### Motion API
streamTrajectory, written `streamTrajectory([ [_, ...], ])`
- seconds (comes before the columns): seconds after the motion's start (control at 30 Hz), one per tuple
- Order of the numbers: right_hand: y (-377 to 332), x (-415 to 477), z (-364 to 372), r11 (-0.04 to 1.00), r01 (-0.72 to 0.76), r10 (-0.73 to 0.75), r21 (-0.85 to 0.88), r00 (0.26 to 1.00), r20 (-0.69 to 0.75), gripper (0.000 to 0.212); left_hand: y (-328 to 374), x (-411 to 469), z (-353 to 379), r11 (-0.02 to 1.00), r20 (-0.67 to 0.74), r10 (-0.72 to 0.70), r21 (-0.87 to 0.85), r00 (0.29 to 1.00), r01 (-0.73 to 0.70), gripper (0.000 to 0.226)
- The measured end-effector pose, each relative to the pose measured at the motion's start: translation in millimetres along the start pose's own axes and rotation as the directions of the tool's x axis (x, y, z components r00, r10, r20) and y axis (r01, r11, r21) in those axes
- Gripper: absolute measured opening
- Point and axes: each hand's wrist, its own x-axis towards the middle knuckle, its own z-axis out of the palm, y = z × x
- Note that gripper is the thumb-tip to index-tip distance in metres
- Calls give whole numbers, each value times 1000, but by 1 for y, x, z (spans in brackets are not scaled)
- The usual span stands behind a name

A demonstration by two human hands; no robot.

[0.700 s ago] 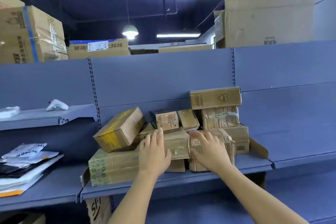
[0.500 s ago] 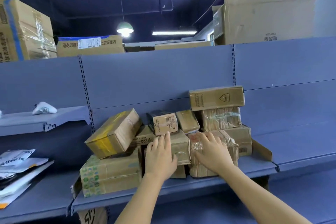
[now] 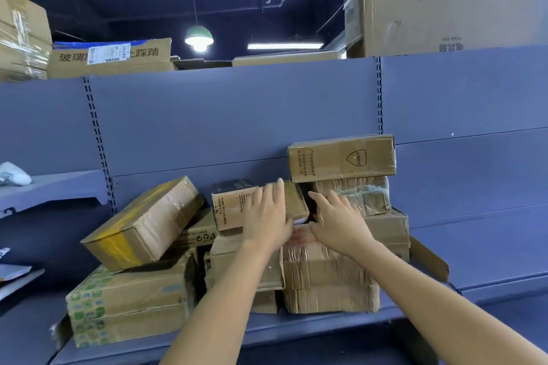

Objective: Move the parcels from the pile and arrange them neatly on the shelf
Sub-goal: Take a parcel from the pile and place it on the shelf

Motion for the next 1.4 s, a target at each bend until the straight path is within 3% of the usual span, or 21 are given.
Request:
streamTrajectory([
  [0.17,41,22,-8,998,-9,8,-68,1000,-6,56,26,33,8,998,-57,64,28,996,-62,77],
  [0.27,56,24,-1,1000,-20,20,-15,1000,24,57,30,46,20,991,-223,134,34,966,-130,75],
  [0.37,65,20,15,979,-62,53,197,997,50,59,27,63,29,985,-362,161,-3,918,-174,81],
  [0.43,67,19,22,908,-143,142,394,989,32,54,25,75,32,981,-359,193,40,913,-192,95],
  [0.5,70,21,24,869,-177,200,462,980,0,50,23,90,33,973,-324,230,105,918,-206,108],
  [0.63,80,26,23,920,-166,197,354,979,-52,43,25,117,34,944,-283,320,179,904,-278,120],
  [0.73,87,30,21,941,-164,185,297,982,-46,46,25,128,38,943,-264,313,204,912,-264,122],
  [0.93,84,36,24,950,-155,180,270,981,-70,48,29,136,43,908,-175,372,273,912,-318,107],
  [1.07,83,33,29,991,-86,95,106,992,-87,50,29,140,44,915,-193,370,242,909,-321,109],
  [1.23,89,29,27,993,-78,87,87,990,-111,48,12,148,41,915,-296,397,208,869,-347,110],
  [1.4,92,33,15,999,-32,33,13,994,-104,48,-22,149,-1,957,-406,234,-63,883,-283,103],
])
